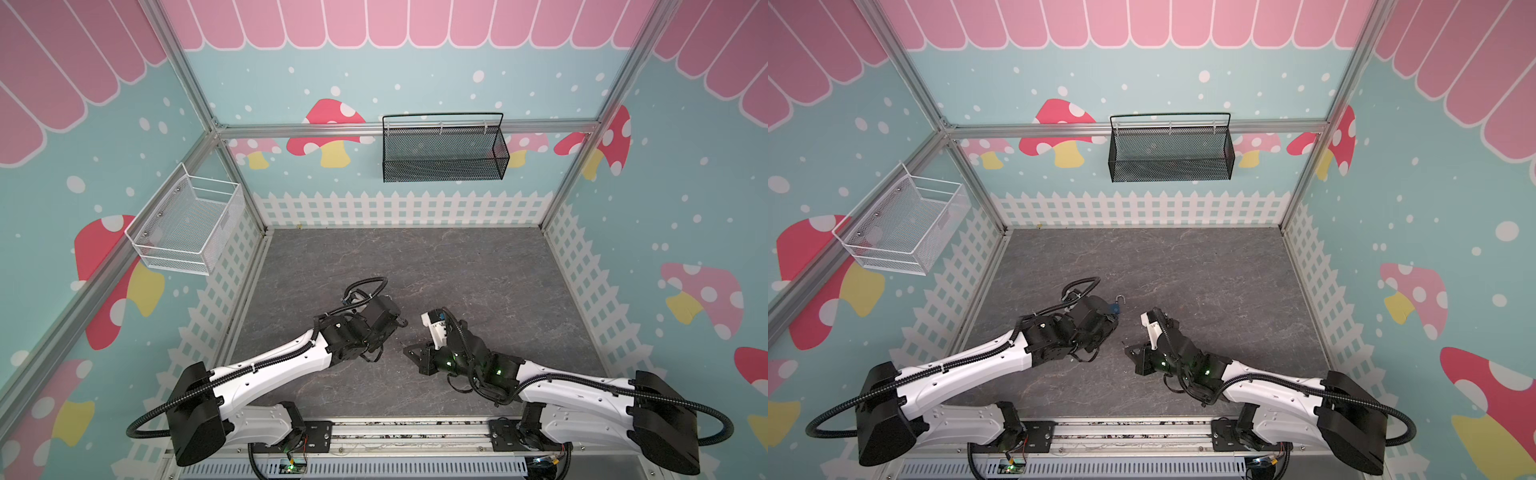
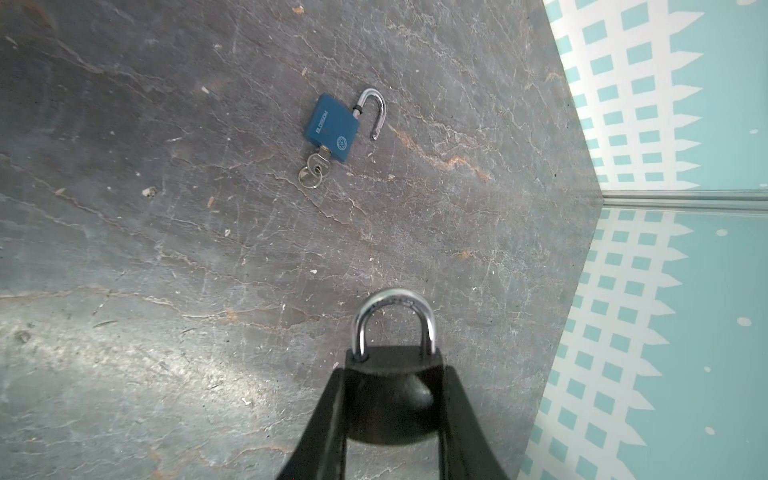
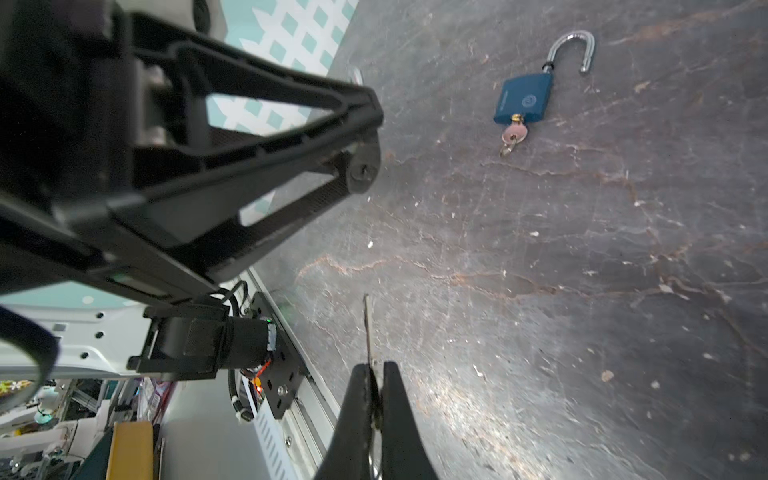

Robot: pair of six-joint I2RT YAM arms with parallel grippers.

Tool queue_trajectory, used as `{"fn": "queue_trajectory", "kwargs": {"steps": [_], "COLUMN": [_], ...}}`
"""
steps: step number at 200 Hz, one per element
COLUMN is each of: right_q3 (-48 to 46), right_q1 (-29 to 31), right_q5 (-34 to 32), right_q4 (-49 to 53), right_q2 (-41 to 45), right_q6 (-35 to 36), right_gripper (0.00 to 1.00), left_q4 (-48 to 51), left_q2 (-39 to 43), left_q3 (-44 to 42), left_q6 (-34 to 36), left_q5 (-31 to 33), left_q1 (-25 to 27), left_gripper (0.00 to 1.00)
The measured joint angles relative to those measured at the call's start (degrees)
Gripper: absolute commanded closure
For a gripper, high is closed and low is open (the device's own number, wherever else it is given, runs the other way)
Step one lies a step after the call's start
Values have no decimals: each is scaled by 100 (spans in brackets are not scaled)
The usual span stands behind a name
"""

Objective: Unlock with the key
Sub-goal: 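Lift the black padlock with the left gripper toward the right gripper's key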

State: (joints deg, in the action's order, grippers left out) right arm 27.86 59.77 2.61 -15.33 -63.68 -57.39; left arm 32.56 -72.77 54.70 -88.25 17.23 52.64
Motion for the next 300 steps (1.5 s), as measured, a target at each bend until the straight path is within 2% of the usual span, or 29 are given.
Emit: {"fn": "queue_trajectory", "kwargs": {"steps": [26, 61, 300], "right_q3": [9, 136, 525], "right_q1": [26, 28, 28], "right_q5": [-404, -627, -909], "right_q4": [-404, -643, -946], "right_q2": [-81, -431, -927], "right_q6": [-101, -98, 11], "right_gripper": [100, 100, 100], "left_q4": [-46, -87, -289], "left_q2": [46, 155, 181], "left_q3": [0, 0, 0], "left_q6": [-142, -203, -310], "left_q5": [0, 0, -28], "left_q1": [4, 4, -2], "left_gripper": [100, 100, 100]}}
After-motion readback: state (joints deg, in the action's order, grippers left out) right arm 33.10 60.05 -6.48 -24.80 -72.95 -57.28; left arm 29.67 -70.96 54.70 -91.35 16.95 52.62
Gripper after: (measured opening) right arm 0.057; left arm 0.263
